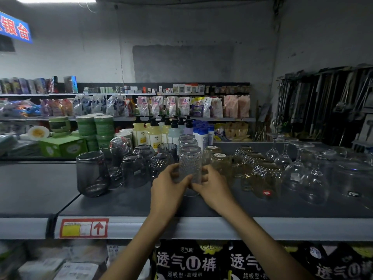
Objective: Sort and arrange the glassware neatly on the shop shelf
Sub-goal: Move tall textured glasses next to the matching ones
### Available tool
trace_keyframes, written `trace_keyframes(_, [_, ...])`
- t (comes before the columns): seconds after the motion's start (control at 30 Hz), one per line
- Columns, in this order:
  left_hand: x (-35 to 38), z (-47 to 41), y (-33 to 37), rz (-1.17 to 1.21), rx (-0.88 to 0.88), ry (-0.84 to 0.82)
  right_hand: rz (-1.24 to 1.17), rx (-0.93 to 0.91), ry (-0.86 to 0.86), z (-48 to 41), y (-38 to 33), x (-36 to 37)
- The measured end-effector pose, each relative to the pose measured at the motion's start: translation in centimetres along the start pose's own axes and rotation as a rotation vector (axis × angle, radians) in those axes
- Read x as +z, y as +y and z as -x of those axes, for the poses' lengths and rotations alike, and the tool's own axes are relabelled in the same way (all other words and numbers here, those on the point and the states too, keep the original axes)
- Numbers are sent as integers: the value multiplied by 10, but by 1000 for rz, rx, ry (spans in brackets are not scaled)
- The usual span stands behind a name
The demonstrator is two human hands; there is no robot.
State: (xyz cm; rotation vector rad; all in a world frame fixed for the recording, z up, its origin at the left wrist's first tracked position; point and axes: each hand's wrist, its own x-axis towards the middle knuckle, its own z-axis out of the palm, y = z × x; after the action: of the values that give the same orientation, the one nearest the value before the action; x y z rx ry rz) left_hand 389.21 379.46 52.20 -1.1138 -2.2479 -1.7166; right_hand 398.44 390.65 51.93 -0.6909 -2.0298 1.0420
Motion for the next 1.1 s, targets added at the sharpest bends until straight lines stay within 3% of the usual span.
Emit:
trace_keyframes(0.27, [8,5,-5,-124,-21,72,-48,-79,24,2,10,5])
trace_keyframes(0.57, [6,9,0,-186,-55,-15,-15,-71,9,7,5,2])
trace_keyframes(1.1, [11,7,1,-312,-72,19,100,-40,34,8,-1,5])
